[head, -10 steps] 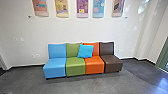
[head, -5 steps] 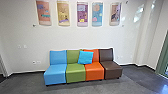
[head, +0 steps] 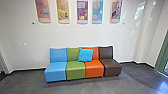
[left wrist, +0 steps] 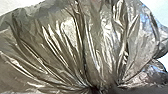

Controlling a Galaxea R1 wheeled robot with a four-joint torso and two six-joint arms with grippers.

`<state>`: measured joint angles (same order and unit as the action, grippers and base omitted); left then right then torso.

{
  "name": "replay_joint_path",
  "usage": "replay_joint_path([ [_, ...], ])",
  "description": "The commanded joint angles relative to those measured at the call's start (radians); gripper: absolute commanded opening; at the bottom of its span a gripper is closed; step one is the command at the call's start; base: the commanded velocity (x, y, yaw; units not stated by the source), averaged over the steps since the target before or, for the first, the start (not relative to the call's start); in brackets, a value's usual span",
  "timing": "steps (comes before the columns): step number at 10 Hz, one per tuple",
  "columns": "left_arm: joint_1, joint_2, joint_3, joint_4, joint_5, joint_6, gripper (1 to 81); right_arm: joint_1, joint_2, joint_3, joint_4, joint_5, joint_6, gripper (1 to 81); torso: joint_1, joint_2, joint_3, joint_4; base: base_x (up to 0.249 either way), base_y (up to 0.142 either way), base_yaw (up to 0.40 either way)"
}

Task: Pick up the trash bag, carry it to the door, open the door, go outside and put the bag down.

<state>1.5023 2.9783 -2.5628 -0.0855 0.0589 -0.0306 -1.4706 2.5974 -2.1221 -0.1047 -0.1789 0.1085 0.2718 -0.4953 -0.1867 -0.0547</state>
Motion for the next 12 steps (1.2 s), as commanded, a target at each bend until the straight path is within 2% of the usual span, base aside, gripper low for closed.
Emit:
replay_joint_path([
  [1, -0.055, 0.004, 0.01, 0.02, 0.065, 0.0, 1.0, 0.04, 0.017, -0.047, -0.01, -0.053, -0.003, 81.1, -0.062, 0.095, 0.0, 0.0, 0.0, 0.0, 0.0],
  [9, -0.046, -0.001, 0.01, 0.021, 0.064, 0.001, 1.0, 0.023, 0.126, -0.18, -0.036, -0.053, -0.007, 81.1, -0.247, 0.382, 0.0, 0.0, 0.0, 0.0, 0.0],
  [10, -0.046, 0.001, 0.01, 0.023, 0.064, 0.0, 1.0, 0.022, 0.149, -0.206, -0.036, -0.053, -0.009, 81.1, -0.207, 0.326, 0.0, 0.0, 0.0, 0.0, 0.0],
  [12, -0.046, 0.004, 0.01, 0.021, 0.067, 0.0, 1.0, 0.022, 0.186, -0.257, -0.047, -0.053, -0.009, 81.1, -0.221, 0.383, 0.0, 0.0, 0.0, 0.0, 0.0],
])
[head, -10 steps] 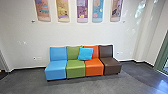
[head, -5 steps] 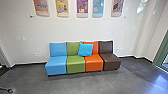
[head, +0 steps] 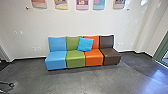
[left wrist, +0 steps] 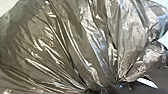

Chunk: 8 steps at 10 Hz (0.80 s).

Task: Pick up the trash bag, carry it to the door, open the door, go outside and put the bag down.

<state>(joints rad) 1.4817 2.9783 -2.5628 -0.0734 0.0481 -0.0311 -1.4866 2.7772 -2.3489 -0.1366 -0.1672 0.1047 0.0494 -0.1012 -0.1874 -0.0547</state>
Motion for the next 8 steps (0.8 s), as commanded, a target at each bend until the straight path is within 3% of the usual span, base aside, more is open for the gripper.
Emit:
replay_joint_path([
  [1, -0.025, 0.01, 0.004, 0.011, 0.085, 0.0, 1.0, 0.036, 0.017, -0.048, -0.015, -0.064, -0.005, 81.1, 0.0, -0.001, 0.0, 0.0, 0.0, 0.0, 0.0],
  [6, -0.021, 0.036, -0.077, 0.017, 0.099, 0.0, 1.0, 0.033, 0.061, -0.11, -0.017, -0.064, -0.005, 81.1, -0.003, -0.001, 0.122, 0.0, 0.0, 0.0, 0.0],
  [8, -0.022, 0.035, -0.079, 0.017, 0.099, 0.0, 1.0, 0.033, 0.061, -0.111, -0.017, -0.064, -0.005, 81.1, -0.004, -0.001, 0.102, 0.0, 0.0, 0.0, 0.0],
])
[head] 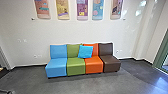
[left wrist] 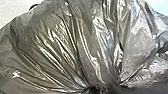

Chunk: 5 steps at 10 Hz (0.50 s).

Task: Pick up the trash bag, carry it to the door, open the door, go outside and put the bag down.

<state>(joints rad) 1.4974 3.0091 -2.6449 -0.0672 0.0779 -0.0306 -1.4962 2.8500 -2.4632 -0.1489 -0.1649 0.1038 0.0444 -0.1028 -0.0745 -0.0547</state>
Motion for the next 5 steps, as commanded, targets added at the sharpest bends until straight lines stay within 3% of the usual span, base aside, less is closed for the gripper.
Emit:
replay_joint_path([
  [1, -0.036, 0.001, 0.003, 0.01, 0.068, 0.0, 1.0, 0.043, -0.01, 0.003, -0.004, -0.067, -0.004, 81.1, 0.0, 0.0, -0.001, 0.0, 0.0, 0.0, 0.0],
  [5, -0.004, 0.001, -0.072, 0.023, 0.056, 0.02, 1.0, 0.044, 0.016, -0.068, -0.006, -0.067, -0.004, 81.1, -0.001, 0.0, 0.006, 0.0, 0.0, 0.0, 0.0],
])
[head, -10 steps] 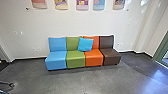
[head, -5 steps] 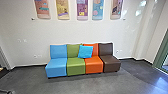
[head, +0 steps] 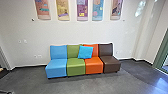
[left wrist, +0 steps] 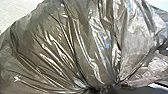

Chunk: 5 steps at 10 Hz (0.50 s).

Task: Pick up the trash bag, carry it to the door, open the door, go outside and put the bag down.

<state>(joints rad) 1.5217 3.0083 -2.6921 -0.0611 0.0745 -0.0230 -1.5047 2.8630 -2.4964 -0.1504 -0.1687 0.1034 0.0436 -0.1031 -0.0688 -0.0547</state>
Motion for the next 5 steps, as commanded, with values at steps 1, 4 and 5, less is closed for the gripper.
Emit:
replay_joint_path([
  [1, -0.021, -0.003, -0.028, 0.018, 0.059, 0.012, 1.0, 0.05, 0.014, -0.06, -0.005, -0.063, -0.004, 81.1, 0.0, 0.0, 0.0, 0.0, 0.0, 0.0, 0.0],
  [4, -0.019, 0.003, -0.028, 0.017, 0.059, 0.014, 1.0, 0.048, 0.029, -0.088, -0.003, -0.063, -0.004, 81.1, 0.0, 0.0, 0.0, 0.0, 0.0, 0.0, 0.0],
  [5, -0.019, 0.008, -0.023, 0.018, 0.057, 0.014, 1.0, 0.048, 0.031, -0.088, -0.003, -0.064, -0.004, 81.1, 0.0, 0.0, 0.0, 0.0, 0.0, 0.0, 0.0],
])
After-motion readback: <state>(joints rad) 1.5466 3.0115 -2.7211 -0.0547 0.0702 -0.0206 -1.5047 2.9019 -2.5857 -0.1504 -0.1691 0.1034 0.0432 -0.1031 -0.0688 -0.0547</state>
